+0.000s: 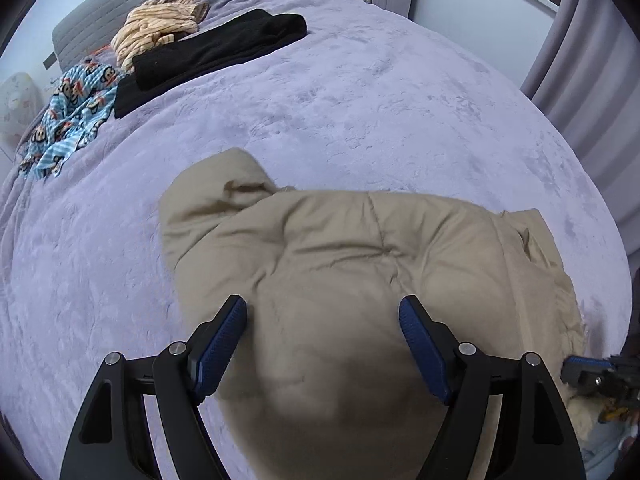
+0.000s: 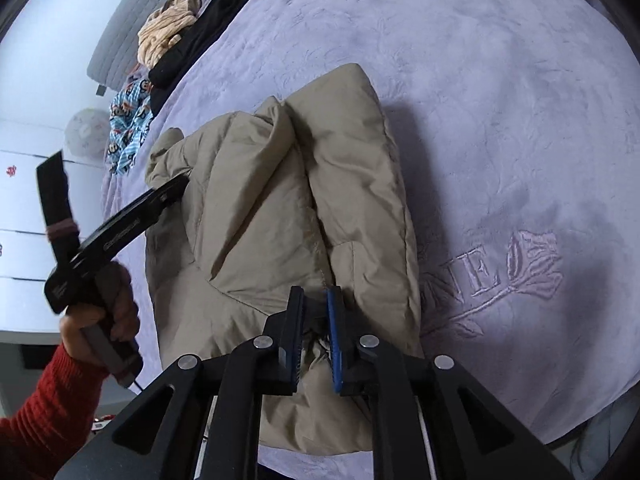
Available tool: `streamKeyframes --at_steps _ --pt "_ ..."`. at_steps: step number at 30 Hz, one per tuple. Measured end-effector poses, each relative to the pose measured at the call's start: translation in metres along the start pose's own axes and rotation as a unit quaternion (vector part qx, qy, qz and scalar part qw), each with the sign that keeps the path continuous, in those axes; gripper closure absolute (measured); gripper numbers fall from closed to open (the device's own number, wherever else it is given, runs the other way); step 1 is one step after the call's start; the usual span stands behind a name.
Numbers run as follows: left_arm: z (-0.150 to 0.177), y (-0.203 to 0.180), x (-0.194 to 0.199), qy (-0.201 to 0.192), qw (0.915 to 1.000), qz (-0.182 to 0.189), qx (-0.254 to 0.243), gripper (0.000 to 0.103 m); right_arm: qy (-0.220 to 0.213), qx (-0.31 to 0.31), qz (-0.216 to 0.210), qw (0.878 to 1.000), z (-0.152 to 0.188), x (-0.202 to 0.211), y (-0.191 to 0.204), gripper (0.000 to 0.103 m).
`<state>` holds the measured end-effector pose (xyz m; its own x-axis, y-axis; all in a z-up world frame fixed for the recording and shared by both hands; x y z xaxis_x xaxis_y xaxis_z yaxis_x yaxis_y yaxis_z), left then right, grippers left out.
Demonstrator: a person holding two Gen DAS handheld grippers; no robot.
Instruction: Fold large clothes
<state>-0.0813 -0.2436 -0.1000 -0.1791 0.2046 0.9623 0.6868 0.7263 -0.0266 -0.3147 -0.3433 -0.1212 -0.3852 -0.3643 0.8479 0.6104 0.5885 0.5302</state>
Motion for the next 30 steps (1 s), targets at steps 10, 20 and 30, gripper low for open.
streamKeyframes --at_steps 10,20,30 --pt "0.077 0.013 0.024 0.049 0.9972 0.032 0.046 0.023 -0.009 -0.018 0.038 0.999 0.002 -0.011 -0.003 0.076" --pt "0.11 0.035 0.031 0.06 0.994 0.049 0.077 0.0 -0.03 -0.029 0.087 0.995 0.009 -0.001 0.01 0.064" --pt "0.124 0.051 0.039 0.054 0.9957 0.04 0.064 0.0 -0.054 -0.049 0.102 0.992 0.014 0.003 0.011 0.058"
Point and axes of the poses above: each gripper's, at about its wrist camera, not at the fingertips, and x roughly against the way its jaws point, y to its left, z to its underside, the point moved 9 cm from there along -x, roughly the way its jaws point, and after that the axes turned 8 degrees about y, right-handed, at the moved point
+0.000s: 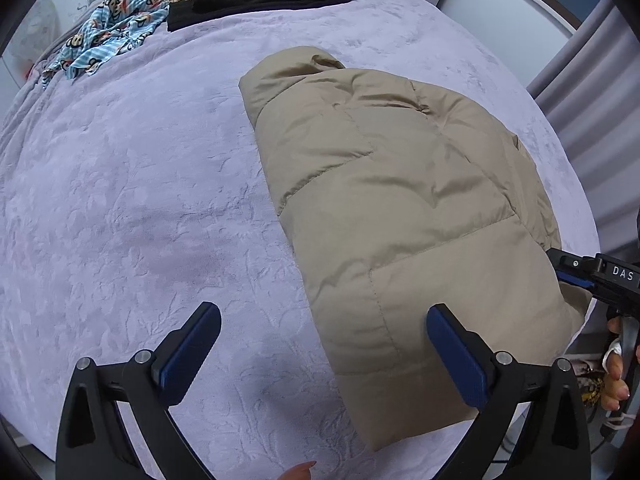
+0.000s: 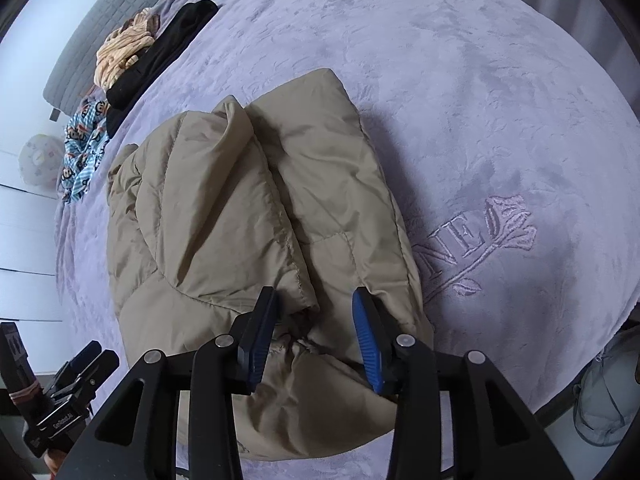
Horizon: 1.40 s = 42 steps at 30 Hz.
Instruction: Fold large clothes
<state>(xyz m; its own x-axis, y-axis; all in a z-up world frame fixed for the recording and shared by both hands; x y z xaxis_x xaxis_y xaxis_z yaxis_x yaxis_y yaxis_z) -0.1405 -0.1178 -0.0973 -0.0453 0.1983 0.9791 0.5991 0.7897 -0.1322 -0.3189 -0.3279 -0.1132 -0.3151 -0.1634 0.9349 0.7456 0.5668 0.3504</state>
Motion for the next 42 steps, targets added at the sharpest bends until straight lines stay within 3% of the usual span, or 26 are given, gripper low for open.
streamKeyframes --at_steps 4,6,10,16,21,26,31,34,37,39,42 --pt "0.0 0.003 -0.005 0.009 0.9999 0.001 0.013 0.0 -0.003 0.011 0.005 1.0 -0.002 0.009 0.005 0.045" --pt "-0.003 0.004 -0.008 0.013 0.9996 0.003 0.024 0.0 -0.004 0.022 -0.005 1.0 -0.004 0.015 0.012 0.029" --pt "-0.01 0.007 -0.014 0.021 0.9987 0.0 0.046 0.0 -0.006 0.067 -0.004 0.998 -0.015 0.028 0.028 0.025" --pt "-0.023 0.003 -0.019 0.023 0.9958 0.047 0.075 0.0 0.007 0.122 -0.015 0.992 -0.046 0.032 0.038 0.021" --pt "-0.032 0.005 -0.03 0.029 0.9887 0.091 0.116 0.0 0.029 0.122 -0.02 0.992 -0.065 0.022 0.023 0.016" --pt "-0.04 0.009 -0.046 0.04 0.9747 0.165 0.145 0.0 0.069 0.105 -0.058 0.99 -0.076 0.001 0.002 0.016" --pt "-0.046 0.012 -0.066 0.052 0.9532 0.251 0.16 0.0 0.103 0.081 -0.127 0.983 -0.082 -0.021 -0.008 0.015" --pt "-0.049 0.015 -0.079 0.056 0.9447 0.277 0.166 0.0 0.116 0.068 -0.132 0.982 -0.087 -0.039 -0.018 0.015" --pt "-0.053 0.016 -0.088 0.056 0.931 0.312 0.181 0.0 0.128 0.047 -0.145 0.98 -0.094 -0.057 -0.027 0.015" --pt "-0.056 0.014 -0.091 0.056 0.9248 0.328 0.184 0.0 0.139 0.029 -0.18 0.973 -0.097 -0.066 -0.025 0.015" --pt "-0.056 0.012 -0.092 0.057 0.9207 0.341 0.18 0.0 0.152 0.018 -0.275 0.949 -0.097 -0.065 -0.004 0.013"
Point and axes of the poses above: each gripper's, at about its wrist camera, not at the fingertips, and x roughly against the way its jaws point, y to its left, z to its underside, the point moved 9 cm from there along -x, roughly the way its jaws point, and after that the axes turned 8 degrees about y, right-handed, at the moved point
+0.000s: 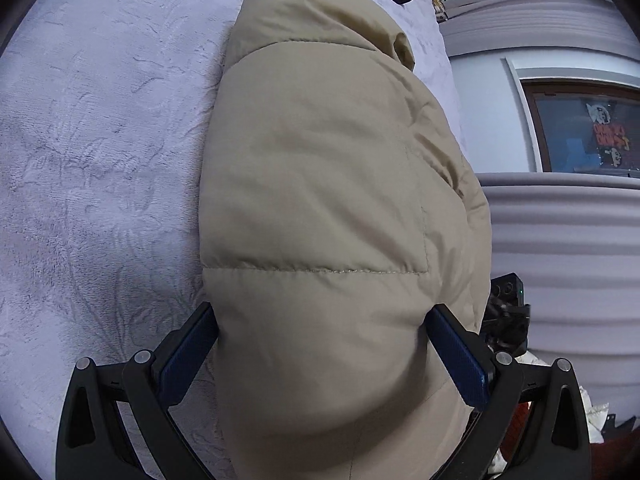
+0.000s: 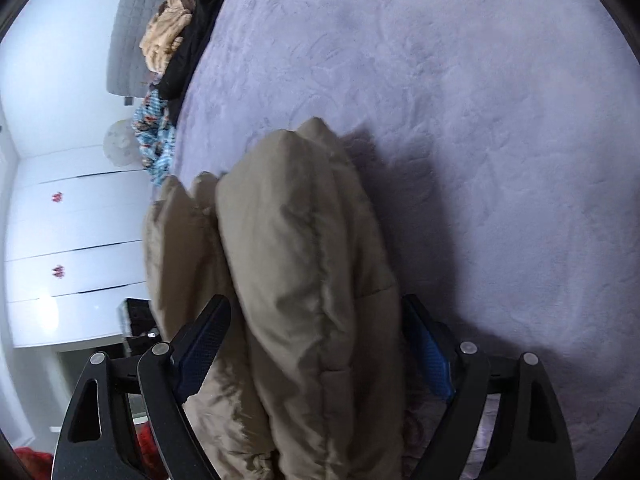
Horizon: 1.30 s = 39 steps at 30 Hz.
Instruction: Fold large clothes
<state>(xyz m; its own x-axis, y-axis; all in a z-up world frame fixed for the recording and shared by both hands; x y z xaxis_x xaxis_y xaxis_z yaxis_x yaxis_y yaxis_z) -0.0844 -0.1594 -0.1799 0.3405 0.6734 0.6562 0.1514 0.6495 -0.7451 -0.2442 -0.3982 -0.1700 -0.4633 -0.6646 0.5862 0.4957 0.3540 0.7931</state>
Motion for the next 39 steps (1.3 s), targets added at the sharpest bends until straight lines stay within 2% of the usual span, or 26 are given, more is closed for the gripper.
streamKeyframes --at_steps 2,4,5,9,11,14,17,20,22,24,27,33,39 --pt "-0.001 0.0 0.0 0.001 0.9999 0.013 0.004 0.0 0.004 0.006 -0.06 0.998 0.001 -0.003 0.017 0.0" --pt "-0.001 0.004 0.004 0.001 0.9996 0.028 0.009 0.0 0.01 0.023 -0.079 0.997 0.003 -0.006 0.031 0.0" --pt "-0.001 0.004 0.004 0.003 0.9995 0.03 0.006 0.0 0.018 0.036 -0.069 0.997 0.005 -0.01 0.036 0.0" --pt "0.0 0.005 -0.009 0.022 0.9994 0.004 -0.027 0.0 0.061 0.09 0.021 0.994 0.008 -0.032 0.043 0.0" --pt "-0.002 0.005 -0.019 0.031 0.9992 0.012 -0.022 0.0 0.081 0.098 0.045 0.991 0.006 -0.047 0.043 0.0" --pt "-0.003 0.008 -0.029 0.036 0.9989 0.028 0.008 0.0 0.114 0.091 0.056 0.988 0.006 -0.071 0.043 0.0" --pt "-0.002 -0.001 -0.031 0.021 0.9997 0.006 0.011 0.001 0.124 0.066 0.057 0.988 0.004 -0.084 0.042 0.0" --pt "0.002 -0.024 -0.027 -0.002 0.9998 -0.02 -0.006 0.012 0.111 0.043 0.053 0.992 0.002 -0.082 0.041 0.001" --pt "0.003 -0.034 -0.02 -0.015 0.9993 -0.032 -0.015 0.021 0.106 0.033 0.054 0.992 0.004 -0.081 0.043 0.011" --pt "0.003 -0.043 -0.013 -0.023 0.9988 -0.036 -0.023 0.025 0.1 0.028 0.04 0.994 0.007 -0.078 0.049 0.03" --pt "0.003 -0.055 -0.003 -0.034 0.9979 -0.041 -0.037 0.029 0.093 0.042 0.024 0.994 0.009 -0.074 0.065 0.046" --pt "-0.006 -0.072 0.042 -0.079 0.993 -0.05 -0.072 0.029 0.08 0.084 0.0 0.993 0.015 -0.075 0.107 0.048" --pt "-0.05 -0.065 0.103 -0.126 0.987 -0.054 -0.084 0.029 0.069 0.121 -0.018 0.99 -0.004 -0.104 0.173 0.048"
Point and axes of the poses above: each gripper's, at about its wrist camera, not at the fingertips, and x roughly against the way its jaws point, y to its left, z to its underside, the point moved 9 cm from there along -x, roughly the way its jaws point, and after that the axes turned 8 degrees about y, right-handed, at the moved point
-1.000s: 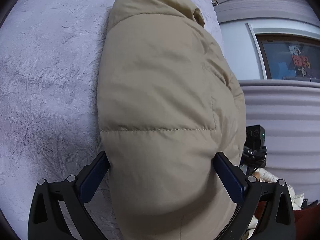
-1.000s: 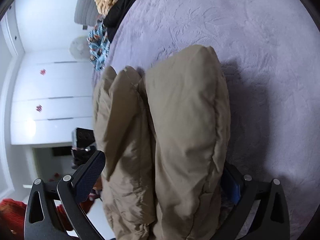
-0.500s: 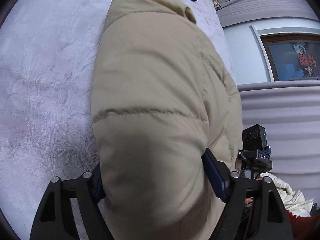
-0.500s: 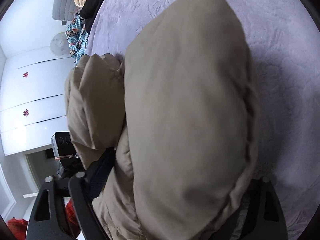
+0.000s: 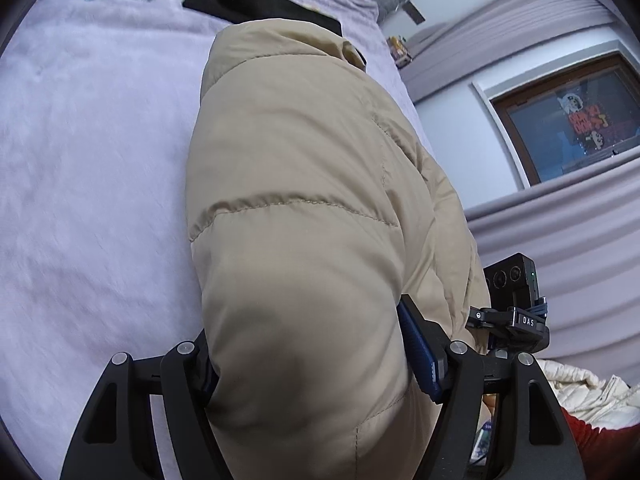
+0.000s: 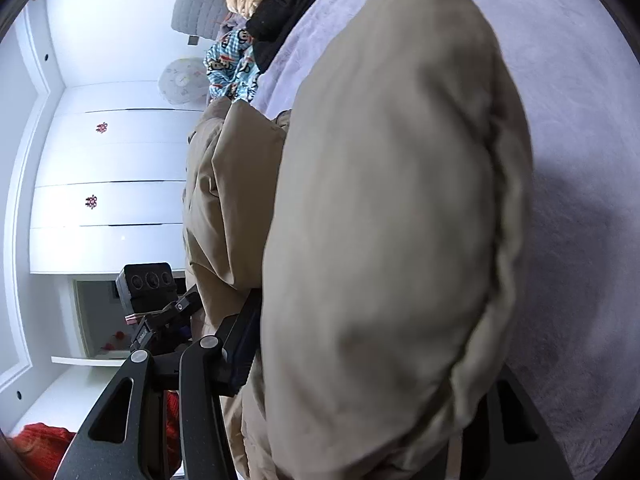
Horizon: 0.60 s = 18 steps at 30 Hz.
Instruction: Fold large clothes
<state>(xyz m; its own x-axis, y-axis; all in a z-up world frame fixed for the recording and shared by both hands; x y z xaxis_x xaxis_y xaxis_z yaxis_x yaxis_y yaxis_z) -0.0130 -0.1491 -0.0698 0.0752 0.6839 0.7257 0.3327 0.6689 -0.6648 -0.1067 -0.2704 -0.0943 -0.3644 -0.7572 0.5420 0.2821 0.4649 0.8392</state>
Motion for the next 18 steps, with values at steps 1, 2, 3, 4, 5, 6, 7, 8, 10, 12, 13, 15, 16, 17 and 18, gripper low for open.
streamKeyframes --at_steps 1,2,3,4,5,6,7,8,10,12,13,15,16,17,18 --pt "-0.011 0.007 0.008 -0.007 1.0 -0.005 -0.003 0.029 -0.001 0.007 0.0 1.0 -0.008 -0.008 0.009 0.048" --pt "-0.022 0.015 0.015 -0.011 0.9999 -0.008 -0.005 0.029 -0.001 0.011 -0.001 1.0 -0.016 -0.013 0.015 0.048" --pt "-0.033 0.024 0.021 -0.015 0.9998 -0.012 -0.007 0.029 -0.003 0.017 -0.002 1.0 -0.027 -0.025 0.024 0.048" --pt "-0.043 0.033 0.026 -0.018 0.9997 -0.016 -0.009 0.029 -0.004 0.021 -0.002 1.0 -0.037 -0.035 0.031 0.048" --pt "-0.055 0.044 0.029 -0.02 0.9996 -0.02 -0.008 0.029 -0.005 0.025 -0.001 1.0 -0.044 -0.041 0.035 0.048" --pt "-0.067 0.055 0.031 -0.022 0.9994 -0.026 -0.007 0.029 -0.008 0.031 0.001 0.999 -0.056 -0.055 0.042 0.048" --pt "-0.078 0.067 0.032 -0.023 0.9992 -0.033 -0.006 0.029 -0.01 0.032 0.0 0.999 -0.067 -0.066 0.047 0.048" --pt "-0.091 0.077 0.032 -0.024 0.9989 -0.04 -0.005 0.029 -0.011 0.032 0.0 0.999 -0.074 -0.073 0.05 0.048" --pt "-0.109 0.103 0.029 -0.024 0.9981 -0.056 0.0 0.029 -0.015 0.034 0.009 0.999 -0.099 -0.094 0.052 0.048" --pt "-0.124 0.125 0.018 -0.023 0.9974 -0.068 0.01 0.029 -0.017 0.037 0.02 0.999 -0.119 -0.113 0.053 0.048" --pt "-0.127 0.134 0.008 -0.021 0.9971 -0.072 0.014 0.028 -0.017 0.037 0.026 0.999 -0.129 -0.123 0.052 0.048" --pt "-0.129 0.155 -0.008 -0.02 0.9965 -0.072 0.037 0.021 -0.016 0.032 0.043 0.998 -0.143 -0.139 0.043 0.048" --pt "-0.128 0.163 -0.013 -0.02 0.9964 -0.068 0.046 0.017 -0.016 0.026 0.051 0.998 -0.149 -0.146 0.036 0.048" --pt "-0.127 0.169 -0.017 -0.022 0.9963 -0.066 0.05 0.016 -0.014 0.019 0.053 0.998 -0.153 -0.151 0.03 0.043" --pt "-0.125 0.172 -0.02 -0.024 0.9963 -0.065 0.05 0.014 -0.013 0.01 0.057 0.998 -0.157 -0.155 0.022 0.037"
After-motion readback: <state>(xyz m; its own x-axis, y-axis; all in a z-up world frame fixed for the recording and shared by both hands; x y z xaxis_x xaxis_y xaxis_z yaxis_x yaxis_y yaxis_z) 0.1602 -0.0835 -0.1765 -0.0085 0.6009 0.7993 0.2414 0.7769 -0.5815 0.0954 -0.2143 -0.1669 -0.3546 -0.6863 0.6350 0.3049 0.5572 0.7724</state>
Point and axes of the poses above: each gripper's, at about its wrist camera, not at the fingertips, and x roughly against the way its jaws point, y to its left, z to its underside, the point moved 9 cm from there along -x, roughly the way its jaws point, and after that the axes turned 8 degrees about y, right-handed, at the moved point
